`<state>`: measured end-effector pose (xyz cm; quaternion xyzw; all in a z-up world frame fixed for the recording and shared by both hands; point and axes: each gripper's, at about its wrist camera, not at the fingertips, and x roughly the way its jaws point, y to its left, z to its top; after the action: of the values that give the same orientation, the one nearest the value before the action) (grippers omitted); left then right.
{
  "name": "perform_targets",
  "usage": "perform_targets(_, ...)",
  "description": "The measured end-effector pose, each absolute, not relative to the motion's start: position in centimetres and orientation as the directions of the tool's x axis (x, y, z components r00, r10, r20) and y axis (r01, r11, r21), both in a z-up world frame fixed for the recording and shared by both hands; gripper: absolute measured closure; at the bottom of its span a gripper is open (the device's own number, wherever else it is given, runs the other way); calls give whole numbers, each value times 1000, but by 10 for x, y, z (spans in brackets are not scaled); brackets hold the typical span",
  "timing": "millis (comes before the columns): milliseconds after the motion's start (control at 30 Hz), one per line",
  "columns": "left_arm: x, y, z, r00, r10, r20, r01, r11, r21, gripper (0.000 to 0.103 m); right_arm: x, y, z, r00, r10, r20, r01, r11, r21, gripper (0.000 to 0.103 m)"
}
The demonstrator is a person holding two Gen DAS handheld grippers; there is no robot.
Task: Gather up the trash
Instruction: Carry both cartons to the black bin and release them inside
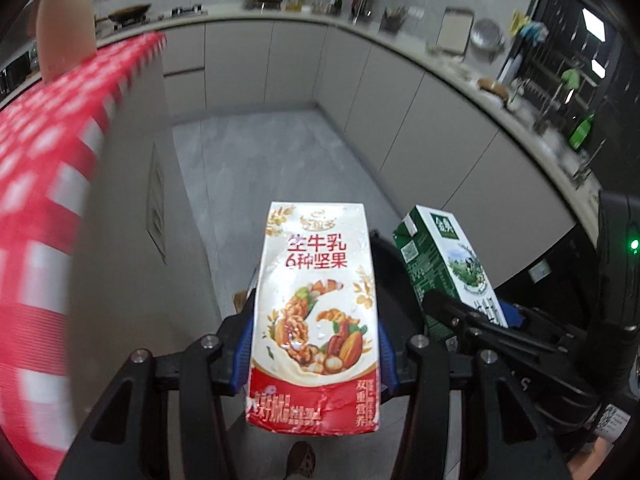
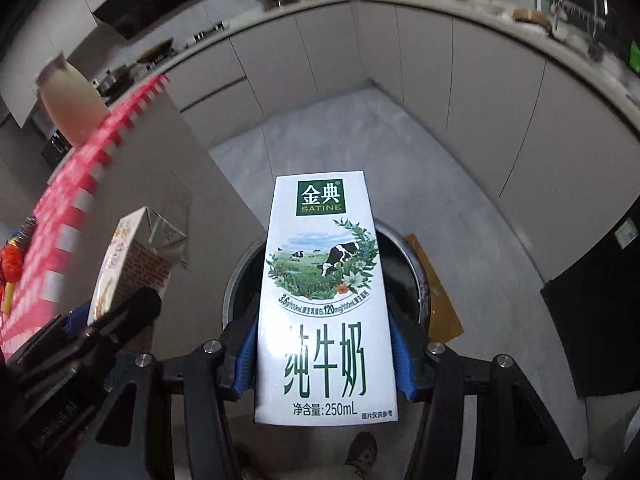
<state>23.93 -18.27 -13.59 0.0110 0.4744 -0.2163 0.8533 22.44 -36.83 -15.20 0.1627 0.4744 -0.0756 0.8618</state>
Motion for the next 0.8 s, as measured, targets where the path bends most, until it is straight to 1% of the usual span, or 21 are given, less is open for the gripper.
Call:
perform_targets(200, 248, -194, -163, 431, -314, -846, 338, 925, -172, 50, 242, -384, -187, 496, 66, -866, 252, 943, 216, 44)
perform_targets(233, 248, -197, -165, 429, -308, -849, 335, 927, -167, 46, 246, -385, -191, 481, 55, -875, 246, 950, 195, 40)
perform_targets(267, 252, -198, -167, 422, -301, -855, 327, 930, -166, 44, 248, -386, -193, 475, 45, -879, 244, 953, 181, 31)
perform_targets(300, 254, -198, -169, 421, -290, -860, 317, 935, -160, 35, 247, -389, -194, 476, 37, -879, 245, 954, 173, 30)
perform_targets(333, 255, -197, -169, 424, -278, -862, 307, 940, -151, 28, 247, -392, -194, 478, 25, -878, 253, 953, 165, 30)
perform_targets(467, 257, -196, -149, 469, -272, -840, 299, 944, -138, 28, 242, -406, -186, 503, 13, -864, 288, 940, 182, 30)
perform_targets(800, 230, -165, -67, 538, -327, -777, 347, 926, -150, 28, 228, -388, -120, 583, -17, -812, 328, 920, 216, 30)
